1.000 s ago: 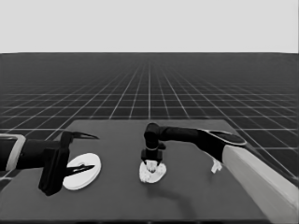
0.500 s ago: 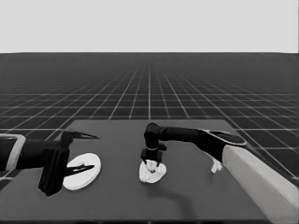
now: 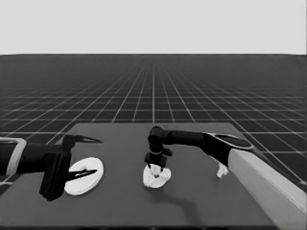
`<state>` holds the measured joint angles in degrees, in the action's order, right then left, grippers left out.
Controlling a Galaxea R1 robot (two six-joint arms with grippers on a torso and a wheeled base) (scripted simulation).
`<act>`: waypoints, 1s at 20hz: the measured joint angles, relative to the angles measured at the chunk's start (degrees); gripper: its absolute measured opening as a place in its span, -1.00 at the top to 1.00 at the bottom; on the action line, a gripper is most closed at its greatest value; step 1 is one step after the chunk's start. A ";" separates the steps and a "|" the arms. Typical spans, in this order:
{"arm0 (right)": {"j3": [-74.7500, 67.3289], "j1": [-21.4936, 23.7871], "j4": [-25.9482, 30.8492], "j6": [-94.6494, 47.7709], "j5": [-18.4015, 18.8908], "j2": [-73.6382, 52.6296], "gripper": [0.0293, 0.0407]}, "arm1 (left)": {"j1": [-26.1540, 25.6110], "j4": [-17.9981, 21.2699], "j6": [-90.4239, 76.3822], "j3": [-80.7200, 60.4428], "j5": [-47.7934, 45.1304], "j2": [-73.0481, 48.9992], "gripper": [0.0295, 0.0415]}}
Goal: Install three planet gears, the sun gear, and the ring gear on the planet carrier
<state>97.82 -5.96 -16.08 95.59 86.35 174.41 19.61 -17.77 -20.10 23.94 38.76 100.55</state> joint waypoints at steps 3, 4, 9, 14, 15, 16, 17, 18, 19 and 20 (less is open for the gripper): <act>-0.01 0.00 0.00 1.80 0.00 0.00 0.72 | 0.00 0.00 0.00 0.00 0.00 0.00 -0.49; 0.00 0.00 0.00 2.40 0.00 0.00 0.72 | 0.00 0.00 0.00 0.00 0.00 0.00 -0.49; 0.01 0.00 0.00 5.40 0.01 -0.02 0.72 | 0.00 0.00 0.00 0.00 0.00 0.00 -0.49; -0.04 -0.01 0.03 8.40 0.01 0.04 0.72 | 0.00 0.00 0.00 0.00 0.00 0.00 -0.49; -0.04 -0.02 0.03 9.00 0.01 0.04 0.72 | 0.00 0.00 0.00 0.00 0.00 0.00 -0.49; -0.04 -0.01 0.03 9.60 0.01 0.05 0.72 | 0.00 0.00 0.00 0.00 0.00 0.00 -0.49; -0.04 -0.01 0.03 10.20 0.00 0.05 0.72 | 0.00 0.00 0.00 0.00 0.00 0.00 -0.49; -0.03 -0.02 0.03 10.80 0.01 0.04 0.72 | 0.00 0.00 0.00 0.00 0.00 0.00 -0.49; -0.01 -0.08 0.02 11.40 0.00 0.01 0.73 | 0.00 0.00 0.00 0.00 0.00 0.00 -0.49; 0.00 -0.08 0.01 12.00 0.00 0.01 0.72 | 0.00 0.00 0.00 0.00 0.00 0.00 -0.49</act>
<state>97.82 -6.05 -16.07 107.59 86.35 174.41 19.61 -17.77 -20.10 23.94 38.76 100.55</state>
